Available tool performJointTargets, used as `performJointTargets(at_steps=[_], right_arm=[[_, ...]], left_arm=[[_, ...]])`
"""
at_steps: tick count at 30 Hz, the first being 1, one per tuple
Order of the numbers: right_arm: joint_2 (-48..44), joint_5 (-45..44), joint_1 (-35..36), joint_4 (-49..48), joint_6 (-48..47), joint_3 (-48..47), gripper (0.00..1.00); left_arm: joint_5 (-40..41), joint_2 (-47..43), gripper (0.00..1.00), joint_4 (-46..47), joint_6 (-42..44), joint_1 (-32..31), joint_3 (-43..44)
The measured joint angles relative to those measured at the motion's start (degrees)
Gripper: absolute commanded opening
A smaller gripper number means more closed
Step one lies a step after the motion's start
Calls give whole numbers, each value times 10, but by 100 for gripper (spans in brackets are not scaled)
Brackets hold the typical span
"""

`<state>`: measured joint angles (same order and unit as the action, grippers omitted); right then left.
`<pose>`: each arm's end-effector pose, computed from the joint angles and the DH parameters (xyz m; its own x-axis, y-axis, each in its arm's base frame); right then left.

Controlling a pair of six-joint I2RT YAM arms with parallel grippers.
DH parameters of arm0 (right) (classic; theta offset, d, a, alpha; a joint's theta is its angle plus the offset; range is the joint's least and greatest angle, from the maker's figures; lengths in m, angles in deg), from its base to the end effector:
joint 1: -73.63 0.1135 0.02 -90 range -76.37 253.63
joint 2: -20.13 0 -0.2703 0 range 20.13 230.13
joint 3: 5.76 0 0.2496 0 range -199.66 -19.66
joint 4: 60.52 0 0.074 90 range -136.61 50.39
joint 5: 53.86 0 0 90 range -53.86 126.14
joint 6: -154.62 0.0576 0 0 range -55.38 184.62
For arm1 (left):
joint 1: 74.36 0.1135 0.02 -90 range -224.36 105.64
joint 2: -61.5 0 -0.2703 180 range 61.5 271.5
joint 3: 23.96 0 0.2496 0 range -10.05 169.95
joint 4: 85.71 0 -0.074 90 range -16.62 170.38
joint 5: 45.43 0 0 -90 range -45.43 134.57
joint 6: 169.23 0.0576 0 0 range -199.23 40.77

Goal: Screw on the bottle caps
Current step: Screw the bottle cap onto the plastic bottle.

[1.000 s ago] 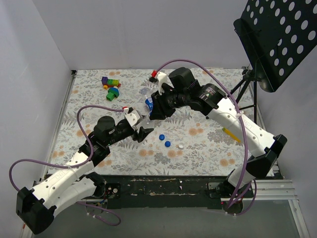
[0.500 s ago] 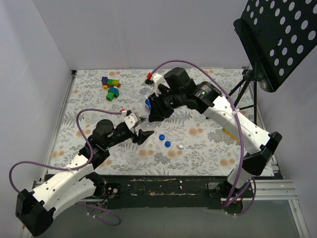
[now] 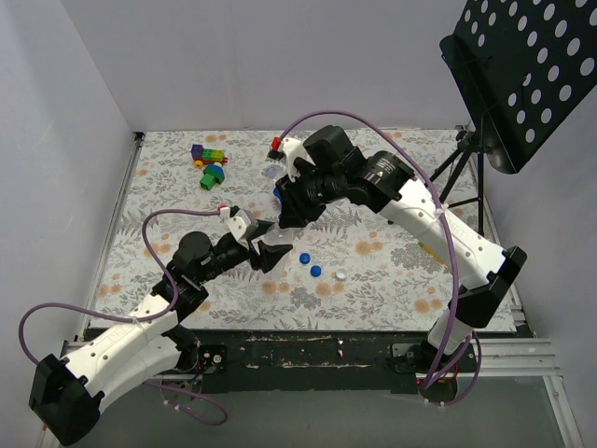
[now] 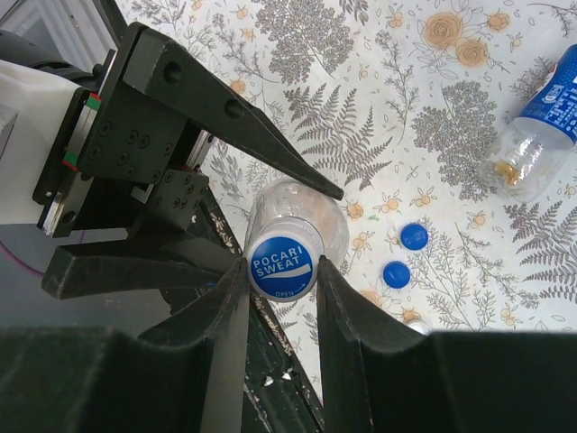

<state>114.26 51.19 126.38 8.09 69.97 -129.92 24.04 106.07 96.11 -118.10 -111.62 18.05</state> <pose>0.2041 0.2931 0.4272 -0.4590 -0.4548 -0.7632 -0.8525 0.4674 0.2341 0.1507 -0.1400 0.2904 -0.5390 -0.3284 -0.7757 0.6523 0.4199 -0.6310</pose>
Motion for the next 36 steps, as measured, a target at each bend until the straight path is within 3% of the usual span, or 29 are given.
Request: performJointTargets(at_steps=[14,21,36], right_arm=[[20,19,5,38,19,-36,12],[24,23,8,38,26,-36,18],[34,-36,33,47,4,-51,19]], left_arm=[[-24,-30,0,90,5,0,-60],[-21,-38,0,94,7,0,-68],[5,-34,0,82,2,0,-67]])
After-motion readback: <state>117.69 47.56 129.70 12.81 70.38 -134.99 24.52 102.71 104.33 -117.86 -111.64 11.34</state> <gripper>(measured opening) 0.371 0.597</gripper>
